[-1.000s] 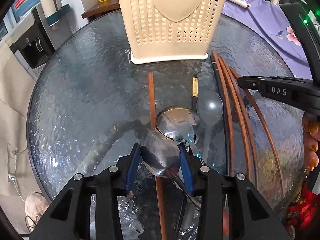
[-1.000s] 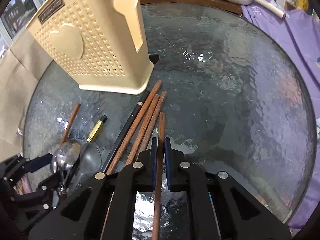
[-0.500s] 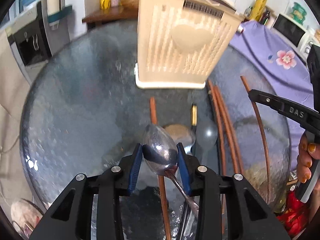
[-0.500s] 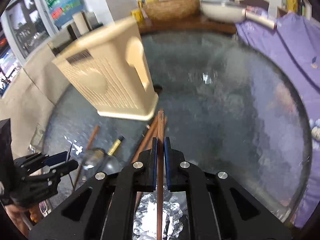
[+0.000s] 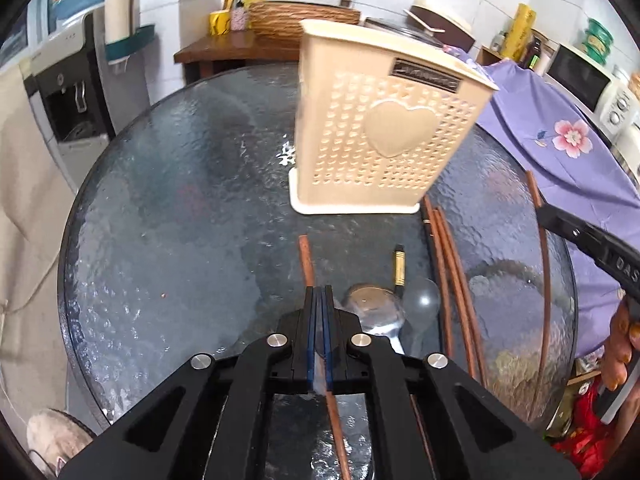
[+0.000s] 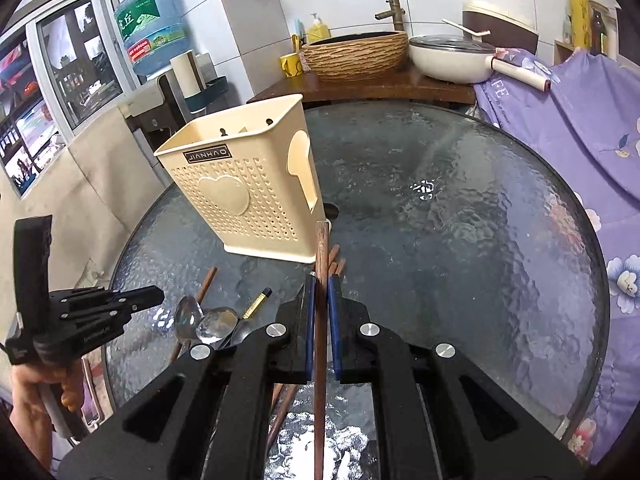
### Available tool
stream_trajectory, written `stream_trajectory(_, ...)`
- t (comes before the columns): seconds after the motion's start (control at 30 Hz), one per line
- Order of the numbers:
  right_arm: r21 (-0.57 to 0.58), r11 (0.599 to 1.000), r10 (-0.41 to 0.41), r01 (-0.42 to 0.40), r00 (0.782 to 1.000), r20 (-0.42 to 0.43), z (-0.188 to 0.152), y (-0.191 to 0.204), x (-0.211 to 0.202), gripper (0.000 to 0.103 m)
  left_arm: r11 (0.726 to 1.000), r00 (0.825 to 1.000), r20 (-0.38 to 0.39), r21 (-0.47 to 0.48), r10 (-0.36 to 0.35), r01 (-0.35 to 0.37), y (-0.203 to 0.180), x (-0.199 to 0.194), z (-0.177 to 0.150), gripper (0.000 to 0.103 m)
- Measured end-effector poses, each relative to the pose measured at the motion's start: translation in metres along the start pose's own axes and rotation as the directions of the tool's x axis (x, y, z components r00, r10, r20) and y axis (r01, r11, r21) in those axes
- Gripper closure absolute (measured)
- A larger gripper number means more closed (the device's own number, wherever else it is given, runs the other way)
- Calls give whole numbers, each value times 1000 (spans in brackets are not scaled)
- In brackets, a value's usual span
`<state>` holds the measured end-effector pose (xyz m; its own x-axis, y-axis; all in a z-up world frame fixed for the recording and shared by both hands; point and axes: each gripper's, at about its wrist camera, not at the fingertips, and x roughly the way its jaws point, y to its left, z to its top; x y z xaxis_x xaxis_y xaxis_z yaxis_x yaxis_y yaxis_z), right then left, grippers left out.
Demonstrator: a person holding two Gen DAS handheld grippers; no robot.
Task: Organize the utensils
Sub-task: 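Grasp a brown chopstick with the right tool while the left tool grasps another brown chopstick, then lift both chopsticks and lower them into the cream utensil holder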
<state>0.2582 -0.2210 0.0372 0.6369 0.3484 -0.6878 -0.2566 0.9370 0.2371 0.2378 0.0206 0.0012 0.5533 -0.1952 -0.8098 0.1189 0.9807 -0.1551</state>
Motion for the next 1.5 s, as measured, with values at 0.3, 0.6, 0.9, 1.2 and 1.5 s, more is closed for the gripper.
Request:
stream_trajectory(0.3,5,1000,-4,4,1000,-27,-11,3,13,96,1000,998,-59,-16,2,-3,3,30,-3,59)
stream_trajectory(0.6,-2,1000,0,0,999,-38,-15,4,15,96,1000,997,-75,3,-22,22,1,44,-5,95)
stream_trajectory(0.9,13,999,44,-44,999,2,-16,2,1,96,998,999,36,50,-30,28,-1,6,-2,101)
stream_trajectory(1.2,2,995,94,-95,990,108,-8,4,-45,96,995,979,197,92,-49,31,-11,-46,12,101)
stream_trajectory(1.5,-27,994,108,-104,977,186,4,12,-81,96,992,940,340,123,-30,-13,-24,-92,35,101)
